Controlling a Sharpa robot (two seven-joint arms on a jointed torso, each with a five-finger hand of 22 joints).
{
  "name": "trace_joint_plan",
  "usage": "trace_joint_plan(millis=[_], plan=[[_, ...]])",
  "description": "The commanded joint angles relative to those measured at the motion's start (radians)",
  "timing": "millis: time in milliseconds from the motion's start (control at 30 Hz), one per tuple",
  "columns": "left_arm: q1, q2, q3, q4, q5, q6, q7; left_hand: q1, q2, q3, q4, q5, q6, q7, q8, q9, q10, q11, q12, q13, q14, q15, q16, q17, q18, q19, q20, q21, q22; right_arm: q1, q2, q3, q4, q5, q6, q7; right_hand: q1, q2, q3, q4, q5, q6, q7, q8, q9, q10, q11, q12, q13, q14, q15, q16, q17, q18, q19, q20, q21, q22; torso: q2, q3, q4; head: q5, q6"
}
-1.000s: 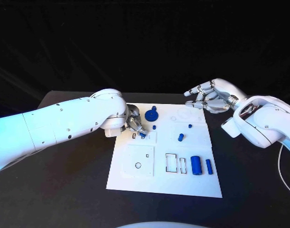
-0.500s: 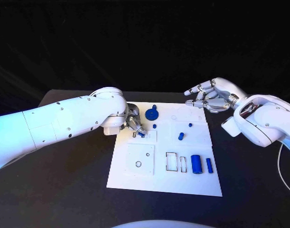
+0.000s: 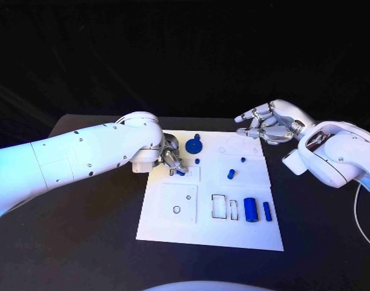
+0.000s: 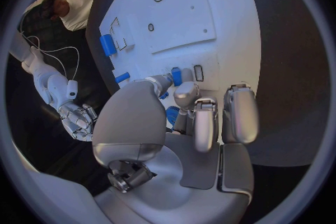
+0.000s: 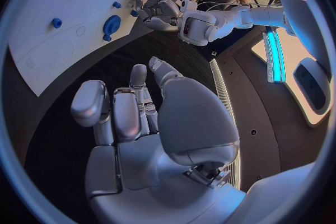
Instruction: Assemble the parts on the task board
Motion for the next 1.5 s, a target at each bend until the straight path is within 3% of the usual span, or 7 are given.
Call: trace_joint_plan(millis=[33,300,633,967,1167,1367,1500], plan=[[-0.009,0.002,-0.005,-0.003,-0.016,0.035,-0.013,-0.008,0.001,0.177,-0.174,0.004,0.001,-0.007,0.004,-0.003,0.007,0.000,0.002,-0.001,0.105,0.003,0.002,0.264,-0.016,0.003,0.000,0.002,0.000,-0.001,0.001,0.000,0.000,0.002,0.014,0.007,0.003,0.001,0.005,0.003,0.005,0.001,0.004,0.004,-0.002,-0.006,0.000,-0.004,-0.002,0.018,0.001,-0.007,0.000,0.014,-0.006,-0.001,-0.004,-0.002,0.000,0.0006,-0.0010,0.000,-0.001],[-0.011,0.006,-0.006,-0.004,-0.016,0.034,-0.012,-0.033,0.003,0.173,-0.170,0.002,0.009,-0.011,0.008,0.002,0.015,-0.003,0.010,0.006,0.105,0.002,0.002,0.264,-0.017,0.006,0.000,0.005,0.006,-0.001,0.001,0.000,0.001,0.001,0.015,0.006,0.003,0.001,0.005,0.003,0.005,0.001,0.004,0.004,-0.002,-0.006,0.000,-0.004,-0.002,0.018,0.001,-0.007,0.000,0.014,-0.006,-0.001,-0.004,-0.002,0.000,0.0011,-0.0005,-0.001,-0.002],[-0.011,0.013,-0.006,-0.012,-0.015,0.038,-0.010,-0.112,0.009,0.133,-0.139,-0.001,0.030,-0.021,0.010,0.006,0.023,-0.009,0.020,0.014,0.105,-0.003,0.002,0.264,-0.019,0.012,-0.004,0.009,0.017,-0.001,0.000,0.000,0.002,-0.005,0.016,0.005,0.003,0.001,0.005,0.003,0.005,0.001,0.004,0.004,-0.002,-0.006,0.000,-0.004,-0.002,0.018,0.001,-0.007,0.000,0.014,-0.006,-0.001,-0.004,-0.002,0.000,0.0016,-0.0010,0.000,-0.004],[-0.011,0.018,-0.006,-0.022,-0.015,0.054,-0.008,-0.222,0.022,0.059,-0.076,-0.001,0.073,-0.030,0.002,-0.002,0.049,-0.016,0.048,0.044,0.105,-0.007,0.002,0.264,-0.025,0.027,-0.008,0.024,0.043,-0.001,0.001,0.000,0.001,-0.007,0.018,0.005,0.003,0.002,0.006,0.004,0.006,0.002,0.004,0.004,-0.002,-0.007,0.000,-0.005,-0.004,0.018,0.001,-0.009,-0.002,0.015,-0.008,-0.001,-0.006,-0.004,0.000,0.0015,0.0001,-0.002,-0.004],[-0.011,0.022,-0.006,-0.027,-0.015,0.051,-0.008,-0.246,0.024,0.034,-0.064,-0.001,0.084,-0.032,-0.001,-0.004,0.053,-0.018,0.050,0.047,0.105,-0.009,0.002,0.264,-0.026,0.029,-0.010,0.027,0.048,-0.001,0.002,0.000,0.000,-0.008,0.019,0.006,0.003,0.002,0.006,0.004,0.006,0.002,0.004,0.005,-0.002,-0.007,0.000,-0.006,-0.004,0.017,0.001,-0.010,-0.004,0.015,-0.009,-0.001,-0.007,-0.006,0.000,0.0017,-0.0005,-0.002,-0.006],[-0.011,0.024,-0.006,-0.029,-0.016,0.046,-0.007,-0.277,0.005,-0.029,-0.050,-0.005,0.096,-0.033,-0.003,-0.004,0.055,-0.019,0.049,0.047,0.105,-0.010,0.002,0.264,-0.026,0.031,-0.012,0.027,0.051,-0.001,0.003,0.000,-0.002,-0.007,0.020,0.008,0.002,0.002,0.006,0.004,0.007,0.002,0.004,0.005,-0.002,-0.008,0.000,-0.007,-0.006,0.017,0.001,-0.012,-0.007,0.016,-0.011,-0.001,-0.009,-0.011,0.000,0.0012,-0.0005,-0.004,-0.008],[-0.011,0.024,-0.006,-0.031,-0.016,0.040,-0.007,-0.295,0.009,-0.078,-0.032,-0.005,0.101,-0.034,-0.005,-0.004,0.057,-0.019,0.048,0.047,0.105,-0.010,0.002,0.264,-0.027,0.032,-0.012,0.027,0.052,-0.001,0.004,0.000,-0.003,-0.007,0.020,0.009,0.001,0.002,0.006,0.005,0.007,0.002,0.004,0.005,-0.002,-0.009,0.000,-0.009,-0.008,0.015,0.001,-0.017,-0.014,0.017,-0.015,-0.001,-0.012,-0.019,0.000,0.0016,0.0000,-0.005,-0.007]])
